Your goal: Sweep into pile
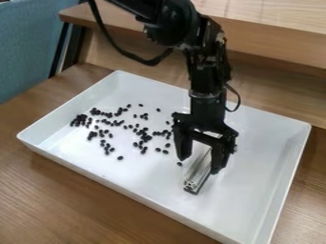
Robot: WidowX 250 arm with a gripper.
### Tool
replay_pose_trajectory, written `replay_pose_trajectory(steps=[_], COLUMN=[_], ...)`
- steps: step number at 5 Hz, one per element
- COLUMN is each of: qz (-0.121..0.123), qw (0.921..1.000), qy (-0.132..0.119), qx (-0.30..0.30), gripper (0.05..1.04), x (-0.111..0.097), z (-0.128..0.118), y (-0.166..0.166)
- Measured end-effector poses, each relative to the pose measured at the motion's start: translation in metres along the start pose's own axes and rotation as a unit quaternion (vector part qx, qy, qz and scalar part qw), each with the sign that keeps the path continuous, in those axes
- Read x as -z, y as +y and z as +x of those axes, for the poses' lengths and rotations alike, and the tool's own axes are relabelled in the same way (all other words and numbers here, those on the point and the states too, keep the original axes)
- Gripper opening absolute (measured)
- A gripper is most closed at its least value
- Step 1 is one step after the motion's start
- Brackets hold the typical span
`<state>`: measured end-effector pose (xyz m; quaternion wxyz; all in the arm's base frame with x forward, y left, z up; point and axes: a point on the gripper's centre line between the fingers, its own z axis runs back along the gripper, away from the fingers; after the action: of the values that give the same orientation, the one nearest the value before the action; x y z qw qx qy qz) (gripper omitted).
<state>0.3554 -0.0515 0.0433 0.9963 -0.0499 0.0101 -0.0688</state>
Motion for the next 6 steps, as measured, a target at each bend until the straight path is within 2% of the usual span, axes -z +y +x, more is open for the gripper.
replay_pose_trajectory(steps=[1,2,3,5,6], qz=[0.010,0.016,0.020,0.010,0.011], qw=[0.9998,0.9996,0.9994,0.9975,0.9978], qy=[0.008,-0.007,-0.011,-0.008,-0.017], qx=[0.013,0.021,0.025,0.070,0.063], gripper=[0.883,0.584,0.398,0.397,0.397], x=[0.015,0.018,0.017,0.020,0.019], z=[0.001,0.004,0.006,-0.003,-0.006], y=[-0.005,-0.006,-0.005,-0.004,0.018])
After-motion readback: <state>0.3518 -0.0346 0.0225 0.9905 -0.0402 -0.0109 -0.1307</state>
